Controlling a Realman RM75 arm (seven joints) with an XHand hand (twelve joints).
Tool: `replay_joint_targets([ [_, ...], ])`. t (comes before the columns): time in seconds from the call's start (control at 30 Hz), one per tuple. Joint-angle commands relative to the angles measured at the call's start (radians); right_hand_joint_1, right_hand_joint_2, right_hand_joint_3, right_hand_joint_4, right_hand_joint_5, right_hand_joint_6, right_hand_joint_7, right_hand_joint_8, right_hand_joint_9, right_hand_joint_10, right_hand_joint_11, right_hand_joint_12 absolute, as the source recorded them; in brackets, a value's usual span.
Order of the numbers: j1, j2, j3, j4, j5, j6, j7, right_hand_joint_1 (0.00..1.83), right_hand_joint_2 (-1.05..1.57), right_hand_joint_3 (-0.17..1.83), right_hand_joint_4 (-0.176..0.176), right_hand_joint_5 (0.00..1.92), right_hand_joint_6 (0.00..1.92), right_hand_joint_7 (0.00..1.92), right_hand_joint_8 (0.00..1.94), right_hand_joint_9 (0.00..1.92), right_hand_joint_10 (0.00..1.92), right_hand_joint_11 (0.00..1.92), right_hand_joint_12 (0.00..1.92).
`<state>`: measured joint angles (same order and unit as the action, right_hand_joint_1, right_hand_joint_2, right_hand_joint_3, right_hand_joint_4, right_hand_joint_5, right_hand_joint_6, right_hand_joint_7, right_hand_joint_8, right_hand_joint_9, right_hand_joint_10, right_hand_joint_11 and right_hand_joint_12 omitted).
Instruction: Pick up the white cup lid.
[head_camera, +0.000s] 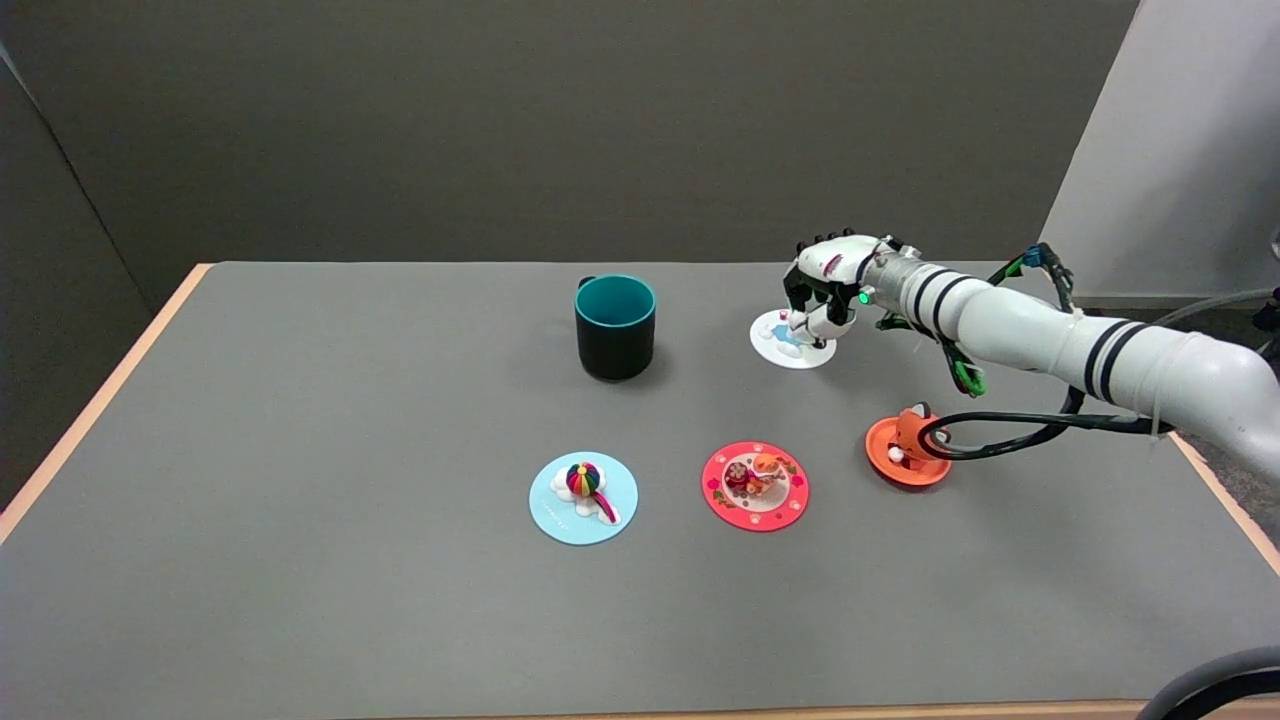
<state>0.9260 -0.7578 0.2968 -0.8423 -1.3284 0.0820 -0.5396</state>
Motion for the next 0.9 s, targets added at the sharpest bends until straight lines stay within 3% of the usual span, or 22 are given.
replay_joint_targets([
  [0.03,-0.009,0.015,0.036,-0.023,-0.001,0.027,0.001,1.11,1.27,0.13,-0.063,0.69,1.35,0.52,1.76,0.55,1.08,0.4,1.26],
  [0.3,-0.005,0.042,0.068,-0.077,-0.001,0.031,-0.003,1.12,1.25,0.16,-0.053,0.7,1.34,0.54,1.73,0.54,1.14,0.4,1.31],
  [0.5,-0.005,0.051,0.091,-0.112,-0.001,0.03,0.001,1.1,1.24,0.17,-0.014,0.69,1.4,0.55,1.7,0.53,1.19,0.38,1.33],
  [0.9,0.028,0.06,0.095,-0.186,-0.001,-0.023,-0.002,1.11,1.24,0.16,-0.014,0.7,1.4,0.56,1.69,0.54,1.2,0.41,1.32],
])
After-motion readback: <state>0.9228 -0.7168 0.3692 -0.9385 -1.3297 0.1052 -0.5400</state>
